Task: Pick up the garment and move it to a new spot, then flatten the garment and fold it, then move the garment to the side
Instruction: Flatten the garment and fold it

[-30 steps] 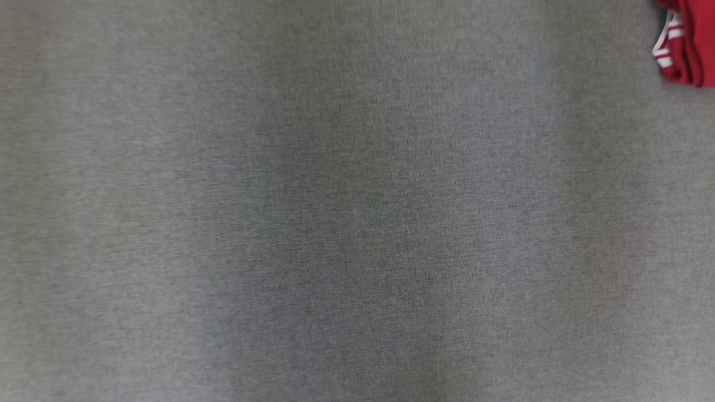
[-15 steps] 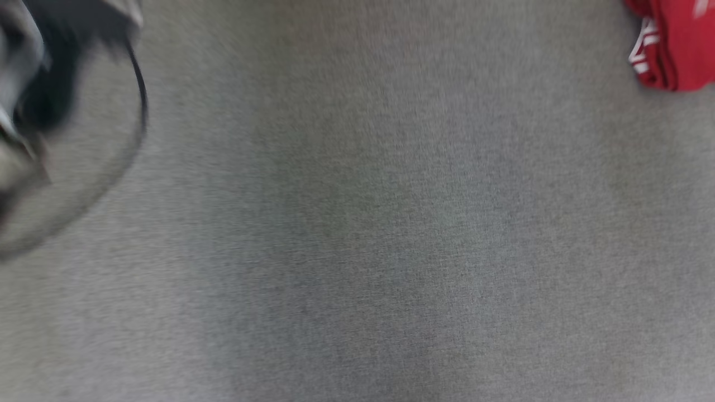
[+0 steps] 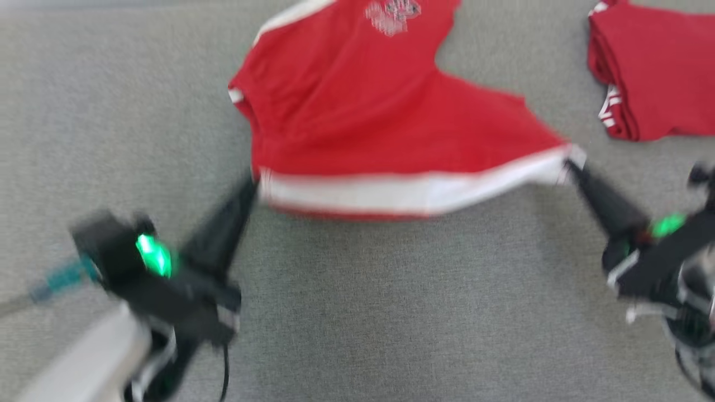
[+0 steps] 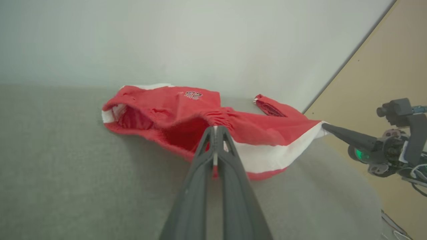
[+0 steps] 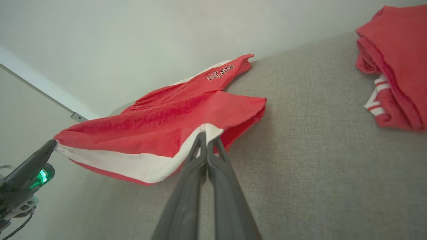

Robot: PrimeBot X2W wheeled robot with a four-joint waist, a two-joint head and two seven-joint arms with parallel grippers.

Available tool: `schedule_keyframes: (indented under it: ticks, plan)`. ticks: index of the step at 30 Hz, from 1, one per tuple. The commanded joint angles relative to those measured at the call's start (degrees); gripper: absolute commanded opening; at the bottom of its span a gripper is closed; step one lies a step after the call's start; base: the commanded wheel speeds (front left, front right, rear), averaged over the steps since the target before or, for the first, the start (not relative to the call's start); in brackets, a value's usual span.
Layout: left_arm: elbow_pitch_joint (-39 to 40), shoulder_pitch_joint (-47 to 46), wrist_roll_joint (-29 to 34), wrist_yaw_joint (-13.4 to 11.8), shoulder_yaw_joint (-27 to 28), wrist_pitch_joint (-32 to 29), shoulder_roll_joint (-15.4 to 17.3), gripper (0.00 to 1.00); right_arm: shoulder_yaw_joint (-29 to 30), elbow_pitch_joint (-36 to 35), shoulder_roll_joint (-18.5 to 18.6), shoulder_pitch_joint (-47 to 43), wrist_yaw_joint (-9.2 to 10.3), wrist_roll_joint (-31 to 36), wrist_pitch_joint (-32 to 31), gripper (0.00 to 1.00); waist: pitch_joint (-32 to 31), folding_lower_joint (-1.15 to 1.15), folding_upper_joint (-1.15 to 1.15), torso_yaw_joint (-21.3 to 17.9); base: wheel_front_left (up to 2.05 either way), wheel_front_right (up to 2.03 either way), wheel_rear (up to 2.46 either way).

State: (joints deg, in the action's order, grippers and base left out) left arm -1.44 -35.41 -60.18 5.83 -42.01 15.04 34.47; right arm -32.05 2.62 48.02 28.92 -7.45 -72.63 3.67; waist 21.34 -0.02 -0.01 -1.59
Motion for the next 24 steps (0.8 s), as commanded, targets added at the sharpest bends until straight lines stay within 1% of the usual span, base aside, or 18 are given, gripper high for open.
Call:
schedule_keyframes:
  ticks: [1,2,4,6,8,12,15,19,24]
  plan:
    - [-0.7,3.3,2.3,0.1,-0.5,0.1,0.5,0.00,0.1,-1.0,0.4,-2.9,-0.01,-0.2,0.2,0.00,-2.6,0.02,0.01,0.1,0.00,0.00,0.00]
    - [-1.1,5.3,3.5,-0.3,0.4,0.2,0.3,0.00,-0.3,-1.7,0.7,-4.8,-0.01,-0.2,-0.4,0.00,-3.1,0.02,0.01,-0.1,0.00,0.00,0.00]
    - [-1.7,9.9,3.6,0.4,1.9,0.1,-1.5,0.00,0.0,-2.1,1.0,-8.3,-0.01,-0.4,-0.6,0.00,-4.0,0.02,0.01,-0.2,0.00,0.00,0.00]
    - [-2.9,13.4,6.2,0.5,3.2,0.2,-1.4,0.00,-0.4,-2.4,1.5,-11.7,-0.01,-0.2,-1.4,0.00,-4.9,0.02,0.01,-0.4,0.00,0.00,0.00]
    - [-3.9,16.6,7.5,0.8,4.6,0.2,-2.5,0.00,-0.6,-2.4,1.7,-14.6,-0.01,-0.2,-2.2,0.00,-5.8,0.02,0.01,-0.6,0.00,0.00,0.00]
    - [-5.6,22.4,11.0,1.2,7.8,0.2,-3.4,0.00,-0.9,-3.5,0.9,-20.7,-0.01,-1.6,-3.5,0.00,-7.7,0.02,0.01,-0.8,0.00,0.00,0.00]
    - [-5.6,26.3,13.0,1.4,10.2,0.2,-4.2,0.00,-0.9,-4.7,1.2,-25.0,-0.01,-2.1,-4.4,0.00,-9.1,0.02,0.01,-0.8,0.00,0.00,0.00]
    - [-4.6,30.2,14.7,1.5,13.3,0.2,-4.0,0.00,1.2,-6.7,1.5,-31.0,-0.01,-3.8,-3.7,0.00,-10.6,0.02,0.01,0.0,0.00,0.00,0.00]
    - [-2.9,34.8,15.7,1.5,16.9,0.2,-4.1,0.00,3.3,-11.2,0.9,-38.1,-0.01,-5.7,-3.6,0.00,-11.6,0.02,0.01,0.8,0.00,0.00,0.00]
